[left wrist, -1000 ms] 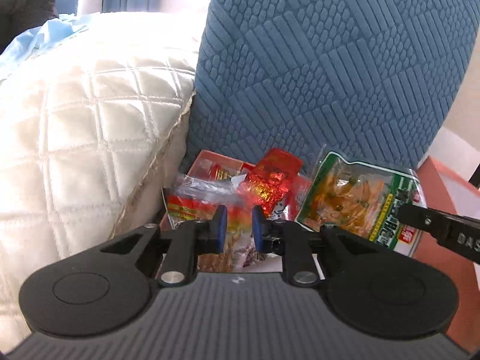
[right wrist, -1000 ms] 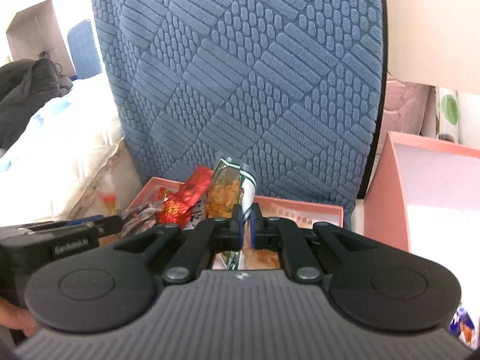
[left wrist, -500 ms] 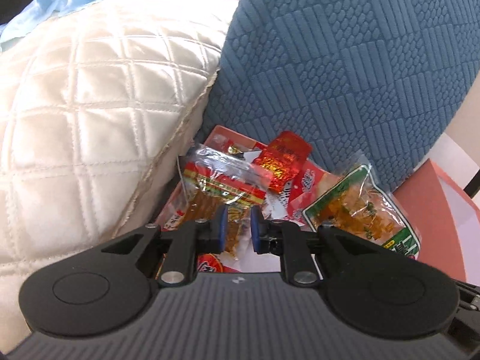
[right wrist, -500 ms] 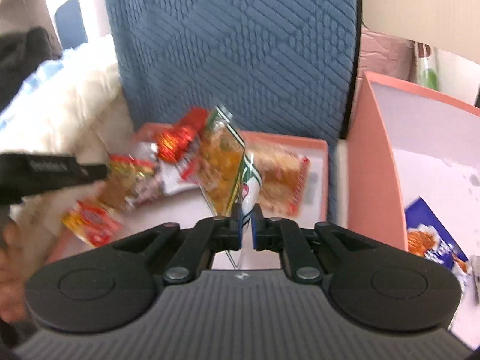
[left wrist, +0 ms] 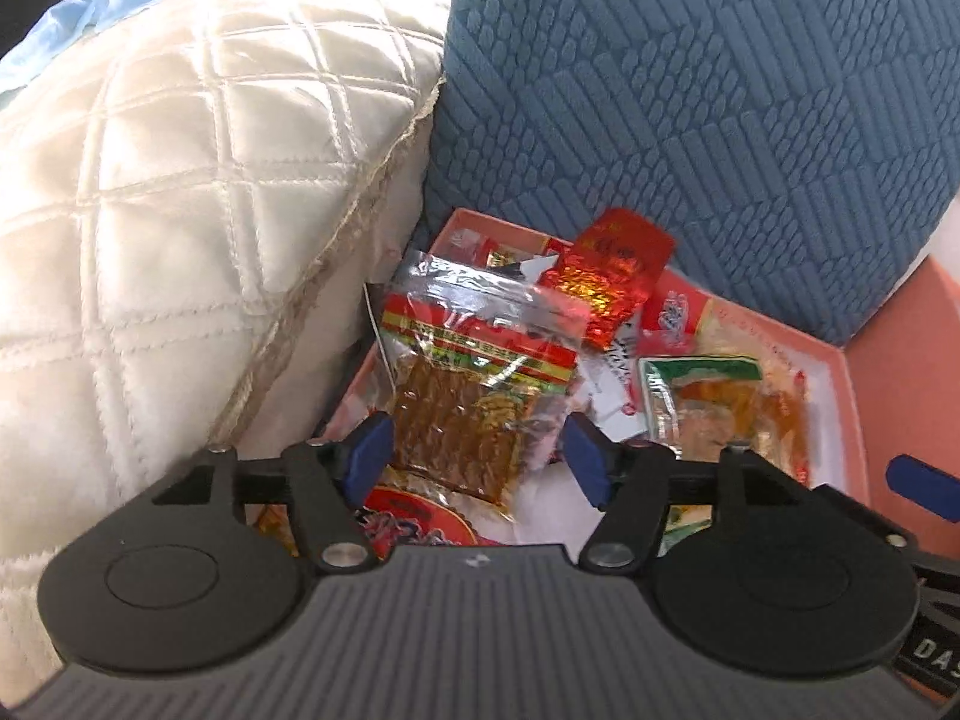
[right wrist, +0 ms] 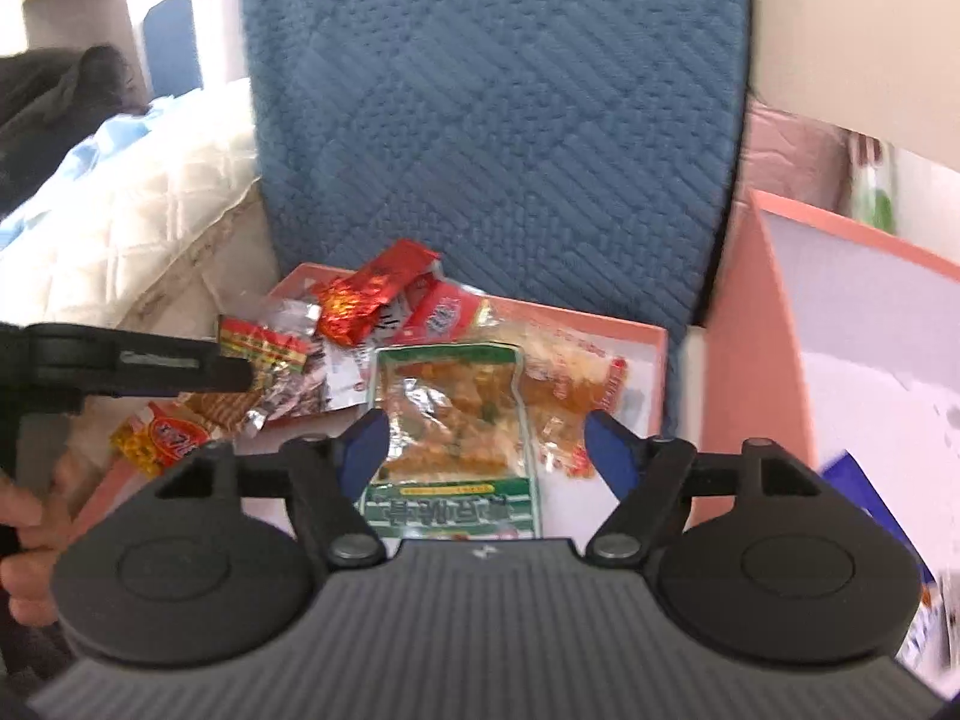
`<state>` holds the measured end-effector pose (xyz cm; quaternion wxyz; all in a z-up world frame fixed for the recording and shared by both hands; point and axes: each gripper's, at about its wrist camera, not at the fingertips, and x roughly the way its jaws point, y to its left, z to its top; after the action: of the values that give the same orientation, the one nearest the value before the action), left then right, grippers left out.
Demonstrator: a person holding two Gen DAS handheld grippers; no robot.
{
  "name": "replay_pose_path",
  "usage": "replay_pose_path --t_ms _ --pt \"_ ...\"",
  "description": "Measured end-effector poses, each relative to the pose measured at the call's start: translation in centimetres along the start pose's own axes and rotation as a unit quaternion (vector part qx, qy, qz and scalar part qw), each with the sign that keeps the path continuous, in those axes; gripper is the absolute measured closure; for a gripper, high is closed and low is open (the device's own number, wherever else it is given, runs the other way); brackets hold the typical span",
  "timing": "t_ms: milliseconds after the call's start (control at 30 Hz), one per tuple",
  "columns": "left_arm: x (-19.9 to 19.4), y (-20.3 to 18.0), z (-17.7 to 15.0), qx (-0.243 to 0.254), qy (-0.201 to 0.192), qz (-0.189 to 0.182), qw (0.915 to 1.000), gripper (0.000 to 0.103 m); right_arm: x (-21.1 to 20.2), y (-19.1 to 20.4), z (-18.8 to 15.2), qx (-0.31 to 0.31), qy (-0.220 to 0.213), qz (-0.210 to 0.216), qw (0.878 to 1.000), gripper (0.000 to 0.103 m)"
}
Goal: Organize snacks
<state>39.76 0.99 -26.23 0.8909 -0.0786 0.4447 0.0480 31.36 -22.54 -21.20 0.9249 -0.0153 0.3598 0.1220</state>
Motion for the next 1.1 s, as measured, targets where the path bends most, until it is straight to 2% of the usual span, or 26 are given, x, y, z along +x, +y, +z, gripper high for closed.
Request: replay_pose_path --t_ms 67,100,167,267,400,500,600,767,933,1100 --pt "0.6 0.3 0.2 -0.004 0.008 0.002 1.0 0.034 1.3 0.3 0.1 -0.002 0.017 0.007 1.0 0.028" --pt "1.0 0.4 0.3 -0.007 0.014 -0.002 0.9999 0.034 1.9 0.2 0.3 -0.001 0.028 0.011 1.0 0.018" --pt "1.5 0.3 0.3 -0.002 0.025 0.004 0.9997 0.033 2.9 0.2 0.5 0.003 0.037 0.011 0.999 0.014" --pt "1.8 -0.1 0.3 0.015 0.025 0.006 0.9995 0.026 4.0 0.0 0.9 0.009 0.042 0.007 0.999 0.014" --pt "2.3 -0.7 -0.1 0.036 0.028 0.019 0.9988 0.024 5.6 -0.7 2.2 0.036 0.046 0.016 0.998 0.014" --pt "2.3 -1.2 -0.5 0.054 0.027 0.02 0.998 0.018 7.0 -1.5 2.9 0.051 0.066 0.03 0.996 0.014" --pt "2.5 -1.7 -0.8 0.066 0.027 0.029 0.997 0.017 7.9 -1.2 3.4 0.04 0.082 0.051 0.994 0.014" --pt "2.7 -2.1 -0.9 0.094 0.022 0.051 0.9941 0.017 9.6 0.2 3.8 -0.003 0.1 0.037 0.994 0.014" --pt "2.9 -2.0 -0.8 0.115 0.023 0.071 0.9906 0.017 11.2 -0.1 3.6 0.007 0.123 0.031 0.992 0.014" --pt "2.9 -1.9 -0.9 0.121 0.028 0.074 0.9895 0.017 11.5 0.3 3.6 -0.001 0.116 0.029 0.993 0.014"
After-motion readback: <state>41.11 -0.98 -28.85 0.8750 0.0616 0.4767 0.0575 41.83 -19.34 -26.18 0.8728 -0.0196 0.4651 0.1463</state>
